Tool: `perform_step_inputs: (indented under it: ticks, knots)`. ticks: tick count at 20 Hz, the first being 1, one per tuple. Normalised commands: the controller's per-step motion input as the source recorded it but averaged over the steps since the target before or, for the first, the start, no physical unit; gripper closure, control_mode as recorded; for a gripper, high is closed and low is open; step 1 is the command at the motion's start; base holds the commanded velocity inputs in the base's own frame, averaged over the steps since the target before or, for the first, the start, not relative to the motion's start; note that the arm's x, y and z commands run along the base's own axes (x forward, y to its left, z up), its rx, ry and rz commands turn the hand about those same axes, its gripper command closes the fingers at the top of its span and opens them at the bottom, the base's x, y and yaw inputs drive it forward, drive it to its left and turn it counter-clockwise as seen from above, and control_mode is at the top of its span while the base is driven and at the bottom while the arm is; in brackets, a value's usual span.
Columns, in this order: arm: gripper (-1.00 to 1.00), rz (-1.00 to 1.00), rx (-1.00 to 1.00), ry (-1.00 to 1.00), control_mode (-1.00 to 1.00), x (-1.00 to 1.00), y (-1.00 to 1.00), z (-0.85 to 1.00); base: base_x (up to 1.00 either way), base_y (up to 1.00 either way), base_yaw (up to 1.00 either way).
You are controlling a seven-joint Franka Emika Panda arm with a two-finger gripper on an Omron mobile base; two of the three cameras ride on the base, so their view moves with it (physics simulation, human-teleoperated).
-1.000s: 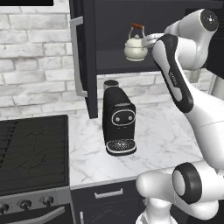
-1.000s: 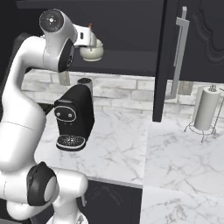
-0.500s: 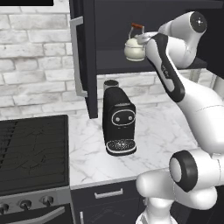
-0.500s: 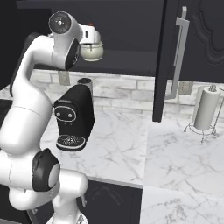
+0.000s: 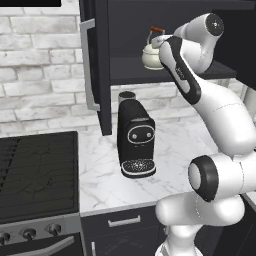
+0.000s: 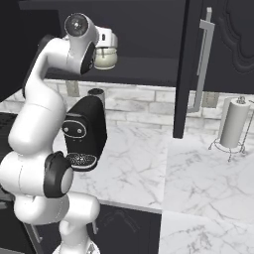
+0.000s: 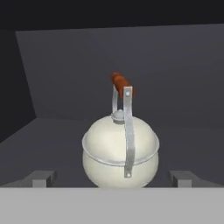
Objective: Open the cabinet, pick the kettle from the cabinet, and place it in the sink.
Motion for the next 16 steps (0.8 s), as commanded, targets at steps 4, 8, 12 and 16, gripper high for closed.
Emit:
perform_step_inputs:
  ticks: [4, 8, 12, 16]
  knots:
    - [-1.00, 0.00, 0.00, 0.02, -1.00, 0.46, -0.03, 0.00, 0.00, 0.00, 0.00]
    - [-1.00, 0.00, 0.00, 0.04, -1.00, 0.43, -0.09, 0.00, 0.00, 0.00, 0.00]
    - [-1.00, 0.00, 0.00, 0.01, -1.00, 0.34, -0.11, 0.00, 0.00, 0.00, 0.00]
    - [-1.00, 0.00, 0.00, 0.00, -1.00, 0.26, -0.08, 0.00, 0.00, 0.00, 0.00]
